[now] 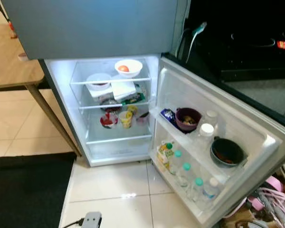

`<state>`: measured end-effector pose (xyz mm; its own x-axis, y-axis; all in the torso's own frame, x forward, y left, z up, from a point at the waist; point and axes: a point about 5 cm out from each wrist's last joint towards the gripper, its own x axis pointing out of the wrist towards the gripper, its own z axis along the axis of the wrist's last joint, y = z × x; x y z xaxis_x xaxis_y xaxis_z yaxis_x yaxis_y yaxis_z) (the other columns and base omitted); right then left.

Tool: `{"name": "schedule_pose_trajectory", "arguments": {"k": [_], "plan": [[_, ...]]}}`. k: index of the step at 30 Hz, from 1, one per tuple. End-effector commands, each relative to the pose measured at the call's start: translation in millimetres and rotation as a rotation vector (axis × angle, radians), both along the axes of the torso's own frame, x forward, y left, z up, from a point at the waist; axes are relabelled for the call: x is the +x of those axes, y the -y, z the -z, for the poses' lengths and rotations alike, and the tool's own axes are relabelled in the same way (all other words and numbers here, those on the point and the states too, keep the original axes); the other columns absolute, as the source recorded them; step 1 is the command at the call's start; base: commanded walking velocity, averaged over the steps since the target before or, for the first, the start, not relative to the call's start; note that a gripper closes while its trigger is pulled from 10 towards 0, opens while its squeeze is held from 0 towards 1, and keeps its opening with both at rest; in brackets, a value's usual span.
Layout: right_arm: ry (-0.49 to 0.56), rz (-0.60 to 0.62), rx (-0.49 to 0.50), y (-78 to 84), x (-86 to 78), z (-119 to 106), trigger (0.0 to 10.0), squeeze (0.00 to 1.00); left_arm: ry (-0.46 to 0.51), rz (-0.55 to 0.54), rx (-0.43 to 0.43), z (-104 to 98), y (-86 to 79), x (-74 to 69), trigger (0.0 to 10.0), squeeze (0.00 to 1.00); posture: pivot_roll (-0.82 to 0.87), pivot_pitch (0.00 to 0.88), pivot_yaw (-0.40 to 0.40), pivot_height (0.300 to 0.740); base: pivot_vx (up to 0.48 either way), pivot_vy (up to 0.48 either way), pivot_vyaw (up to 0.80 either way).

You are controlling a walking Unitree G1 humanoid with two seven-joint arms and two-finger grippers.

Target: Restocking fridge

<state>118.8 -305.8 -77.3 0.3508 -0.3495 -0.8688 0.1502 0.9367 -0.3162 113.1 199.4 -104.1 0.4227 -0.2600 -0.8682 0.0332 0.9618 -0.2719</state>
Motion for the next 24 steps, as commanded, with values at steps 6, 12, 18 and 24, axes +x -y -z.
{"name": "schedule_pose_trajectory", "arguments": {"k": [6, 12, 18, 24], "plan": [[0.272, 0.144, -0.081, 33.2, 46.2, -37, 10.0, 0.0, -0.023, 0.009, 0.019, 1, -5.6, -5.7, 10.0, 0.0, -0.02, 0.0, -0.029, 0.74, 0.0, -0.48, 0.0], [0.454, 0.224, -0.118, 55.1, 76.0, -69, 10.0, 0.0, -0.016, -0.019, 0.011, 1, -1.5, -2.8, 10.0, 0.0, -0.02, 0.0, -0.037, 0.74, 0.0, 0.0, 0.0], [0.496, 0.324, -0.224, 77.1, 77.7, -88, 10.0, 0.0, -0.018, -0.025, -0.002, 2, 0.9, -3.7, 10.0, 0.0, -0.02, 0.0, -0.039, 0.74, 0.0, 0.0, 0.0], [0.669, 0.514, -0.173, 91.1, 78.7, -102, 0.6, 0.0, -0.024, -0.031, 0.001, 1, -4.8, -6.6, 10.0, 0.0, -0.01, 0.0, -0.035, 0.74, 0.0, 0.0, 0.0]]}}
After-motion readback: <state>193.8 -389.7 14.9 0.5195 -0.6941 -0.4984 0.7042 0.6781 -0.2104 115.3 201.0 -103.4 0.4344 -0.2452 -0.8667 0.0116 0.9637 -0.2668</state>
